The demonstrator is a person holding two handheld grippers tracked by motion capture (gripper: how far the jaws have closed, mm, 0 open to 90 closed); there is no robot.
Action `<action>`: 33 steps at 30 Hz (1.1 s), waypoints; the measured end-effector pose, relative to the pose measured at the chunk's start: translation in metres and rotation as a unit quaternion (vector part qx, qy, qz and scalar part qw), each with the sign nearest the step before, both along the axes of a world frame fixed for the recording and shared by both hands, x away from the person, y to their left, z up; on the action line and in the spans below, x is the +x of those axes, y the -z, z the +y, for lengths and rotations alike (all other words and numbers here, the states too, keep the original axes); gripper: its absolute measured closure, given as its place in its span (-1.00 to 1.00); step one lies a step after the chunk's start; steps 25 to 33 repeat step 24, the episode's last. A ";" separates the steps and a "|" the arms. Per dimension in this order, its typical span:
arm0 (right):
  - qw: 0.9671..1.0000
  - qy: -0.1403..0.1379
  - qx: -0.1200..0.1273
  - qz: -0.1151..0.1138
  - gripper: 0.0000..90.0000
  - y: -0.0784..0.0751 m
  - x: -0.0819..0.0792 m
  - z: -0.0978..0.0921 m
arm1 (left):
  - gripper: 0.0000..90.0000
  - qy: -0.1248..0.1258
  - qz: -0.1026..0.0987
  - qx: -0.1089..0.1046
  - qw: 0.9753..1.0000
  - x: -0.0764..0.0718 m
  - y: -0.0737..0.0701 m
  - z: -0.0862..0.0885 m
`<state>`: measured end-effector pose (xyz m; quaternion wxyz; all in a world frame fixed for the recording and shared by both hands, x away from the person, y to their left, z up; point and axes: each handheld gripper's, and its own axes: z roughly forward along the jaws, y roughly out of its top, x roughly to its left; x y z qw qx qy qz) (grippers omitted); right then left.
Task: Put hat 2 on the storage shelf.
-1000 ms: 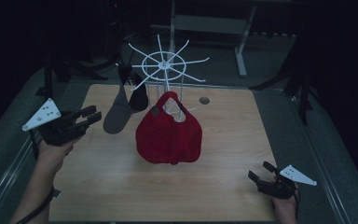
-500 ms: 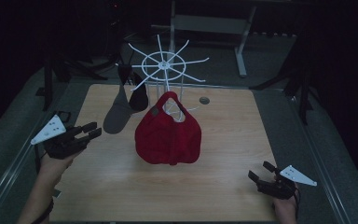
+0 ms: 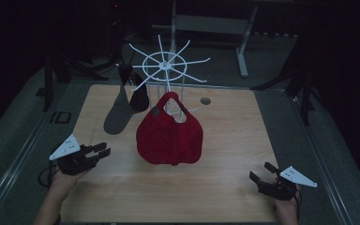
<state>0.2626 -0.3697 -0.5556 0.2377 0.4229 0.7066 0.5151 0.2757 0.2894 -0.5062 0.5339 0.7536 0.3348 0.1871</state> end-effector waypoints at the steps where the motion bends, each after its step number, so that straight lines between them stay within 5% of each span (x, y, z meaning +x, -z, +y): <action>1: 1.000 0.001 -0.002 -0.001 -0.65 0.000 0.000 0.000 | 0.49 0.000 0.001 -0.004 1.000 -0.001 0.002 -0.001; 5: 1.000 0.005 0.001 -0.002 -0.66 0.000 0.000 -0.001 | 0.49 -0.002 0.001 -0.029 1.000 -0.005 0.009 0.000; 21: 0.999 0.008 -0.022 -0.023 -0.68 -0.001 0.000 0.003 | 0.49 -0.003 0.020 -0.026 0.999 -0.025 0.039 -0.005; 33: 0.999 0.005 -0.028 -0.033 -0.68 -0.001 0.000 0.003 | 0.49 -0.002 0.018 -0.028 0.999 -0.026 0.039 -0.004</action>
